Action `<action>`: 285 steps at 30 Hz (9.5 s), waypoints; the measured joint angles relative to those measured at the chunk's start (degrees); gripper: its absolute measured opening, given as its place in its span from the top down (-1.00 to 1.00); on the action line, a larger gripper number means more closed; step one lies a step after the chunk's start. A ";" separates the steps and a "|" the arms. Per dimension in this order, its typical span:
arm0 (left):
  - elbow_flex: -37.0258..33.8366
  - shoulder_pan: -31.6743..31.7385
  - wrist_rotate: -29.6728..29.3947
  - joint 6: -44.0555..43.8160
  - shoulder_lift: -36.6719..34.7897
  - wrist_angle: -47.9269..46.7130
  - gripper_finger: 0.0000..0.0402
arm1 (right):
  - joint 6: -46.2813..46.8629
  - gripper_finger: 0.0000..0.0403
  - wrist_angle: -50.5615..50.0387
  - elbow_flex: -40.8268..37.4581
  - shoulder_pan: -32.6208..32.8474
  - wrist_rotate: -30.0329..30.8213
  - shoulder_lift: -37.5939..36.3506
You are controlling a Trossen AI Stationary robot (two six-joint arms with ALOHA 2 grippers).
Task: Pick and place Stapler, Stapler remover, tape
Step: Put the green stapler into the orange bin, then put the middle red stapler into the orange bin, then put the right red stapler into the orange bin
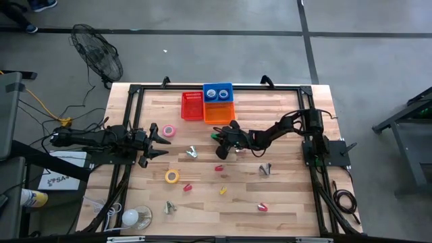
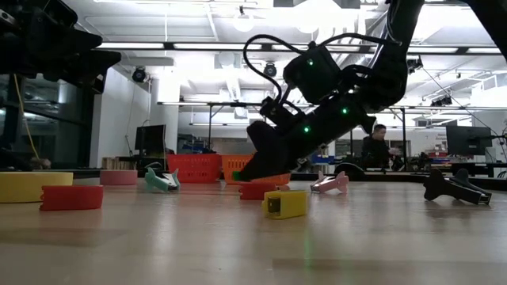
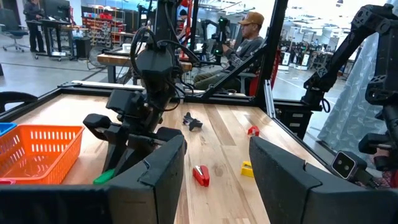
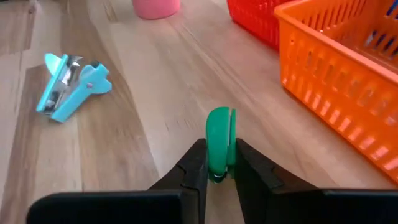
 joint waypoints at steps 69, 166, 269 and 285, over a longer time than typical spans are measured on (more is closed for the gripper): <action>0.00 0.00 0.01 -0.01 -0.01 0.00 0.11 | -23.76 0.22 -26.57 0.02 1.22 -1.15 -20.22; 0.00 0.00 0.01 -0.02 -0.02 0.00 0.11 | -16.70 0.39 -6.67 -3.19 12.06 -18.36 -2.34; 0.00 0.00 0.00 -0.02 0.00 -0.02 0.11 | -6.67 -0.04 -65.57 0.11 0.67 -1.20 -44.83; 0.00 0.00 0.00 -0.01 -0.02 0.00 0.11 | 19.20 -0.04 -68.87 -5.70 19.98 -2.24 -44.81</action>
